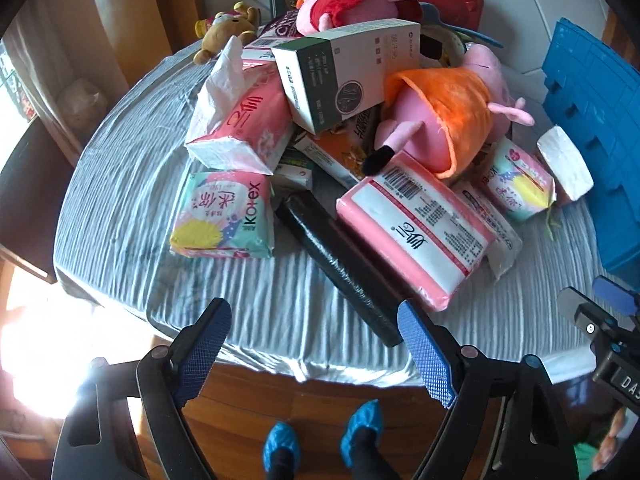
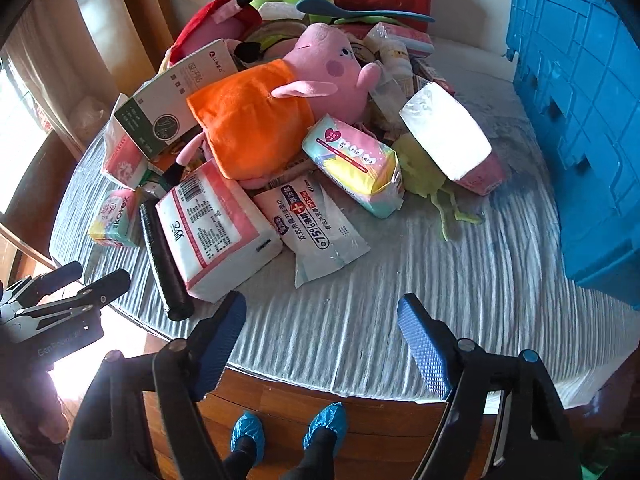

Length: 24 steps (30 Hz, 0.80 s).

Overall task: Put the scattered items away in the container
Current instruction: 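Grasp the black rolled bag with the left tool while the right tool reaches the tissue pack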

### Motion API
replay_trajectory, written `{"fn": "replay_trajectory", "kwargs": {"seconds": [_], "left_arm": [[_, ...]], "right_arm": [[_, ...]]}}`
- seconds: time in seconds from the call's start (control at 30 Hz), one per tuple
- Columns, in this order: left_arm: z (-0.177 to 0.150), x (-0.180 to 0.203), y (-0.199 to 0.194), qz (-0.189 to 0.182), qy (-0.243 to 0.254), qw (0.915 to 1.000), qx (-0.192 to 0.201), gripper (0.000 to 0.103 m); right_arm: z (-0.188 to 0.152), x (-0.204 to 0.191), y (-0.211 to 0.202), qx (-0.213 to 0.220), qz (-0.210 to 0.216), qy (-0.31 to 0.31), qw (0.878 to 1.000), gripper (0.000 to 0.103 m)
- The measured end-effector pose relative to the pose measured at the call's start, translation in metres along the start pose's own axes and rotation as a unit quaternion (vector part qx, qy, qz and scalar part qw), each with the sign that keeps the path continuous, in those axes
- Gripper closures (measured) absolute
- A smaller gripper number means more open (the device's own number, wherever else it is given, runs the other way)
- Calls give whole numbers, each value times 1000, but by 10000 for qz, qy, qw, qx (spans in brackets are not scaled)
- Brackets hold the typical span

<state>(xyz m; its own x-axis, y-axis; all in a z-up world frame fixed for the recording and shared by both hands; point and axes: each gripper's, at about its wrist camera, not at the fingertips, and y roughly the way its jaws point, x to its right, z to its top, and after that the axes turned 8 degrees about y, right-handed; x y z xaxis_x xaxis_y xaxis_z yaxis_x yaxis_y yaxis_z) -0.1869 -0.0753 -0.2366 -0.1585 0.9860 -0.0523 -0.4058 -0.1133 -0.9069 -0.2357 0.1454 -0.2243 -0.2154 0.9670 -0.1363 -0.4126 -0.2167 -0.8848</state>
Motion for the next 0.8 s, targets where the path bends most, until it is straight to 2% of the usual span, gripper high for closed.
{"fn": "replay_trajectory", "kwargs": {"seconds": [0.1,0.33,0.37,0.47,0.5,0.53,0.67,0.8], "left_arm": [[1,11,19,-5,-191,9997,-182,32],[3,36,64,-17,-634,9961,-606,33],[3,35,66,54,-621,9964,-572,34],[4,27,65,155,-600,9969,-494,49],[4,24,64,162,-603,9969,-479,59],[4,18,63,219,-625,9966,-491,64],[7,-4,61,448,-654,9955,-523,65],[15,-11,63,455,-579,9961,-494,60]], "right_arm": [[8,8,16,-146,105,-217,9996,25],[13,8,40,-371,337,-466,9977,25],[14,7,43,-394,353,-506,9973,25],[13,-2,51,-494,492,-684,9952,27],[14,-6,53,-519,572,-738,9943,36],[14,-11,55,-534,646,-781,9934,40],[20,-36,60,-493,801,-981,9907,40],[30,-61,65,-428,826,-1167,9888,40]]}}
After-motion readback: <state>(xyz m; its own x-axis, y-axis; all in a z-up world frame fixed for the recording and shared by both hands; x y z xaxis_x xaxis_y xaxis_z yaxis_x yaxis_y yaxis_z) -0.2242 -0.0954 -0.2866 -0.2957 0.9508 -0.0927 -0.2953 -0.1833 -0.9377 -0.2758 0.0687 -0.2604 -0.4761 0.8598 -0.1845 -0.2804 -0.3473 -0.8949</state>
